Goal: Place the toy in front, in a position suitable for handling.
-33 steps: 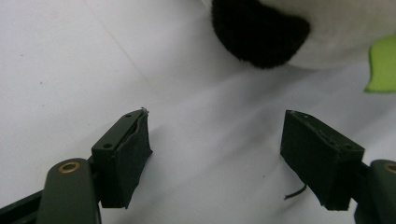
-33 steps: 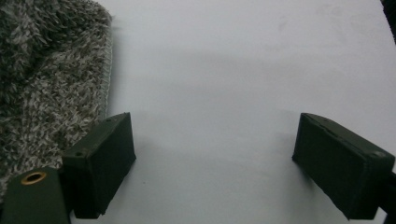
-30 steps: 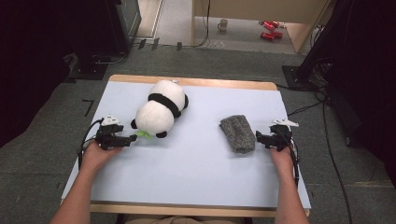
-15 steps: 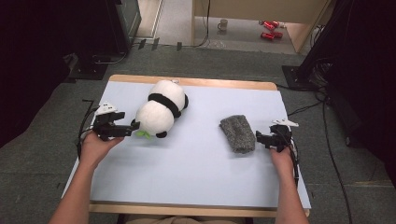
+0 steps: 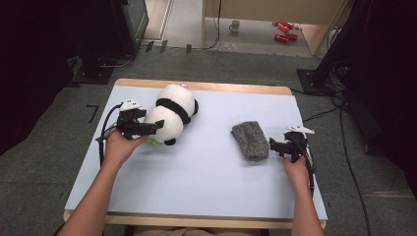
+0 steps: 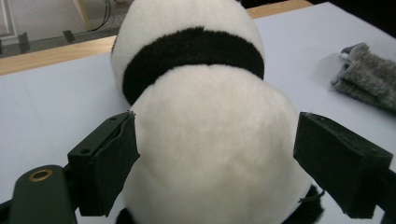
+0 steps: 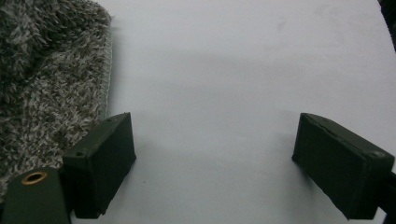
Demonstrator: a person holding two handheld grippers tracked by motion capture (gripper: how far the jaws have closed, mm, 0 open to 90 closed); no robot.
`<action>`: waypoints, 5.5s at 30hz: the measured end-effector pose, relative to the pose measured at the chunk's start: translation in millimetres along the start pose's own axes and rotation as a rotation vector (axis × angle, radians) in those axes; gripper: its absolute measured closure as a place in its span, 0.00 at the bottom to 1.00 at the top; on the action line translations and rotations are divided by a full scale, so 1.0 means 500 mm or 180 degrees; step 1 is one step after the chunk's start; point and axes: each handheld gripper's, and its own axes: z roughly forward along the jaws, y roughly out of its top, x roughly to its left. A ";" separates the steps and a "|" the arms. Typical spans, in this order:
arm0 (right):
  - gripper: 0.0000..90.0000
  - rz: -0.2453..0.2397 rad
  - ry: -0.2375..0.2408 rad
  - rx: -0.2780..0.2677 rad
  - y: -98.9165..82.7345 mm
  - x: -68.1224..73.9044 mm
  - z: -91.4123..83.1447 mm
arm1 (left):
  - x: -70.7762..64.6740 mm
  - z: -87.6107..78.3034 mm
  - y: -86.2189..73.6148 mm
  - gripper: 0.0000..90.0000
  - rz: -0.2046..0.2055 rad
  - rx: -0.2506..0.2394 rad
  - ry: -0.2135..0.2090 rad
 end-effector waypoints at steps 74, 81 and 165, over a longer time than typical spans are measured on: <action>0.28 0.0058 0.0025 0.0070 0.022 0.002 -0.019 | -0.088 -0.029 -0.095 0.25 0.0984 0.0082 -0.1605; 0.28 0.0014 0.0301 -0.0249 0.071 0.050 -0.066 | -0.102 -0.052 -0.093 0.24 0.0832 0.0106 -0.1413; 0.90 -0.0559 0.1703 -0.0213 0.219 0.338 -0.192 | -0.070 -0.052 -0.127 0.24 0.0575 0.0233 -0.1132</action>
